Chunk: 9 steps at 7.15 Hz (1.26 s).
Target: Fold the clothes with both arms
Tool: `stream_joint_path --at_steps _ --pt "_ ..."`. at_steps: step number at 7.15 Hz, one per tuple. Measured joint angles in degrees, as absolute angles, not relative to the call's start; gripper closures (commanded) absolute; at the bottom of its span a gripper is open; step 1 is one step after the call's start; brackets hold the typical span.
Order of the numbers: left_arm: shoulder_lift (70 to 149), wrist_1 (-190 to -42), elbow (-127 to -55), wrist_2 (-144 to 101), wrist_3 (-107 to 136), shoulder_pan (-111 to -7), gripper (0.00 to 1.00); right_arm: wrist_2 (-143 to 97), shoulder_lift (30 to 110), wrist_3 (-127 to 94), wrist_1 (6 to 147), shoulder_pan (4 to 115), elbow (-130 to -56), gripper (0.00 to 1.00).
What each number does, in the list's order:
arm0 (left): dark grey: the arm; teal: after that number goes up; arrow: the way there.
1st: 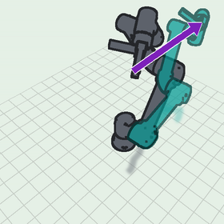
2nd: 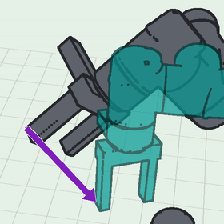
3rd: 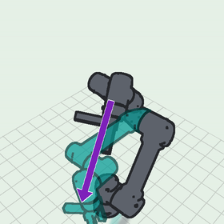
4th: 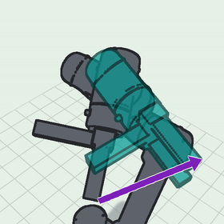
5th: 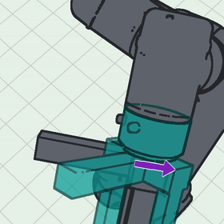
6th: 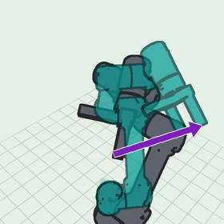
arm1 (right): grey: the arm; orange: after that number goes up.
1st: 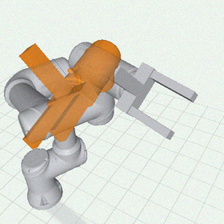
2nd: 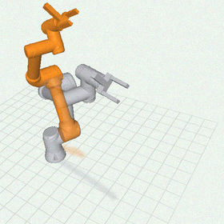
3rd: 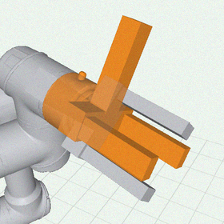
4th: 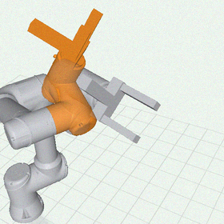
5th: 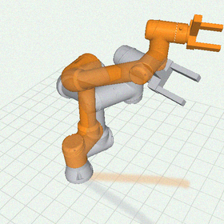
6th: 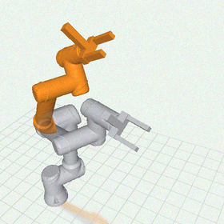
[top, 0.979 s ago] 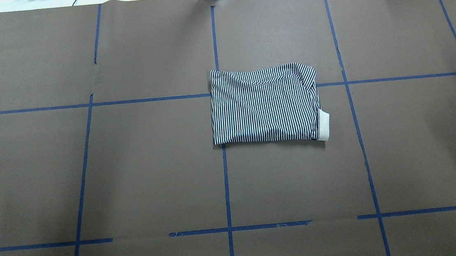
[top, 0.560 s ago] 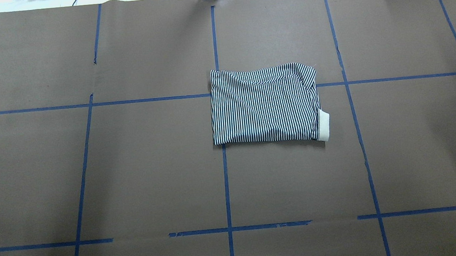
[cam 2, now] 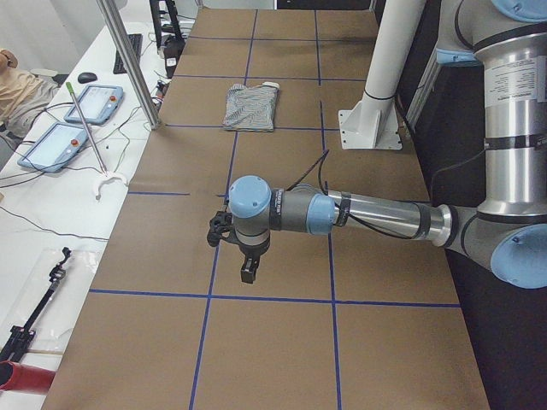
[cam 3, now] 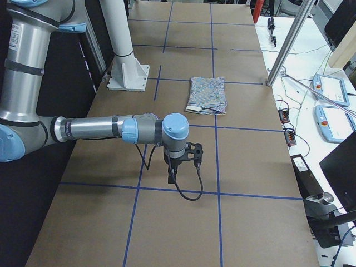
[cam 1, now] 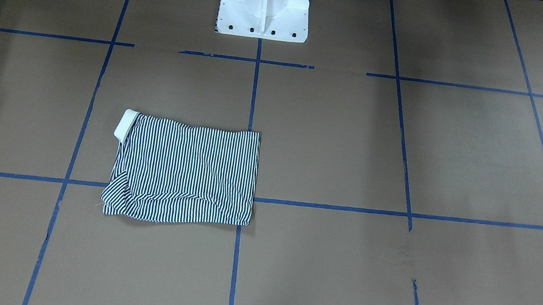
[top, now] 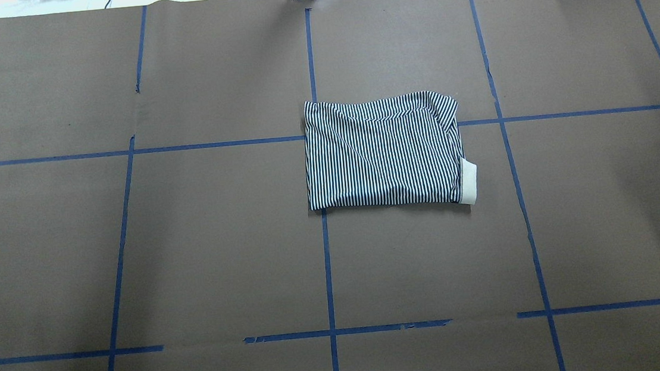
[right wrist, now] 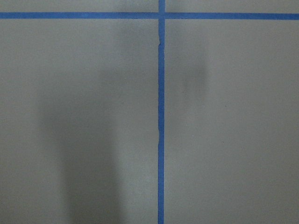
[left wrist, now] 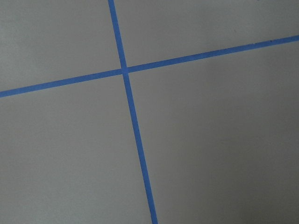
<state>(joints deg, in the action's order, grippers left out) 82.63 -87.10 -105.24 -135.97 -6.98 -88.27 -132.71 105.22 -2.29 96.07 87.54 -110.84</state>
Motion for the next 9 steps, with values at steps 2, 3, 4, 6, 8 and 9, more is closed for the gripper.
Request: stream_joint_path --at_steps 2,3,4,6,8,9 --pt "82.85 -87.11 -105.77 -135.05 -6.80 -88.11 0.00 -132.74 105.18 -2.29 96.06 87.51 -110.84 0.00" --pt "82.88 -87.10 -105.88 -134.94 -6.78 -88.09 0.00 -132.73 105.15 -2.29 96.07 87.50 -110.84 0.00" --pt "82.81 -87.10 -105.92 -134.87 -6.77 -88.08 0.00 -132.75 105.15 -2.29 96.06 87.48 -110.83 0.00" --pt "82.73 -87.10 -105.93 -134.83 -6.77 -88.14 0.00 -132.74 105.19 -2.29 96.08 87.46 -110.77 0.00" --pt "82.68 -87.10 -106.04 -134.88 -6.77 -88.15 0.00 -132.75 105.20 -2.28 96.14 87.45 -110.69 0.00" --pt "82.65 -87.08 -106.11 -134.90 -6.77 -88.15 0.00 -132.78 105.20 -2.29 96.15 87.45 -110.67 0.00"
